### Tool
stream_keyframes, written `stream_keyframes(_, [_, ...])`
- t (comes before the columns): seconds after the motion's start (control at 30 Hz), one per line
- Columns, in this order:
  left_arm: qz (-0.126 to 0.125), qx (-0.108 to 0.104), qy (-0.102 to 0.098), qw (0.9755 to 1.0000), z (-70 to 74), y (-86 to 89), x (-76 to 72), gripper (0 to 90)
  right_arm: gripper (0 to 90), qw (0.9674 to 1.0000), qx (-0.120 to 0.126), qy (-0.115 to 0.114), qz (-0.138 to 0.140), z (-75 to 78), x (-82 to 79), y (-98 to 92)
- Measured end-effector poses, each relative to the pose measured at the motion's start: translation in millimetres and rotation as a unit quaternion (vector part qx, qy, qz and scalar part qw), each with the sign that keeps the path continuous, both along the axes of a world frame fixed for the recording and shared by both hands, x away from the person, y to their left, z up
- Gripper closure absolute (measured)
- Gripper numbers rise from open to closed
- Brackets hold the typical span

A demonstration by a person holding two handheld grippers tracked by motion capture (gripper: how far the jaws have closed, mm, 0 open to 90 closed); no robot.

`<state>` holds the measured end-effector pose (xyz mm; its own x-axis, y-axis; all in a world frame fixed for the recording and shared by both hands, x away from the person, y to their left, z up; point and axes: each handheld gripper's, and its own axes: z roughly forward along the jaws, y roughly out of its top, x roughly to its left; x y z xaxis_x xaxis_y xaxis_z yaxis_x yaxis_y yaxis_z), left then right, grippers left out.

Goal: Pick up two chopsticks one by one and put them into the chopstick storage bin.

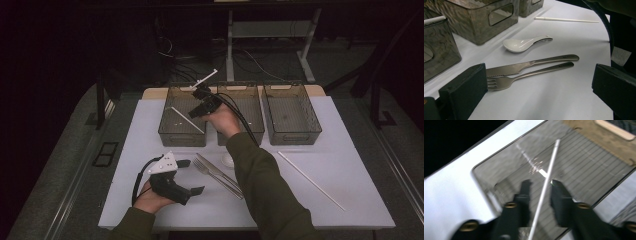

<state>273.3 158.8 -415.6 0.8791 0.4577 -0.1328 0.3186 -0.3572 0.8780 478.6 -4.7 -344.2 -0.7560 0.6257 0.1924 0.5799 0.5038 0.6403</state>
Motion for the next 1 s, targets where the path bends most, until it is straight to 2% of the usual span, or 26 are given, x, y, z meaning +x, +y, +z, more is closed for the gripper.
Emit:
stream_keyframes(0.1, [0.001,0.001,0.000,1.0000,-0.3,0.1,0.3,0.0,89.5,0.9997,-0.011,0.000,0.023,-0.5,-11.3,-5.4])
stream_keyframes(0.2, [0.001,0.001,0.000,1.0000,-0.1,0.0,-0.1,0.0,89.7,0.9994,-0.003,0.002,0.033,-1.3,-21.8,-14.0])
stream_keyframes(0.37, [0.003,0.002,0.000,1.0000,-0.5,-0.7,0.0,0.0,89.7,0.9991,-0.009,-0.005,0.042,-3.1,-38.9,-28.7])
stream_keyframes(0.5, [0.003,0.004,0.001,1.0000,-0.7,-1.0,-0.1,0.0,89.8,0.9988,-0.012,-0.003,0.047,-6.0,-46.6,-35.1])
stream_keyframes(0.6, [0.004,0.003,0.001,1.0000,-0.7,-1.2,-0.5,0.0,89.8,0.9985,-0.020,-0.002,0.051,-10.7,-48.8,-35.9])
stream_keyframes(0.77, [0.003,0.004,0.001,1.0000,-0.8,-1.2,-0.3,0.0,89.8,0.9989,-0.014,0.000,0.045,-18.7,-46.1,-32.0])
stream_keyframes(0.87, [0.004,0.004,0.002,1.0000,-0.8,-0.9,-0.4,0.0,89.8,0.9990,-0.022,-0.005,0.038,-21.3,-43.0,-29.1])
stream_keyframes(1.0, [0.003,0.003,0.002,1.0000,-0.8,-0.5,-0.4,0.0,89.7,0.9993,-0.014,-0.002,0.035,-23.1,-40.9,-30.1])
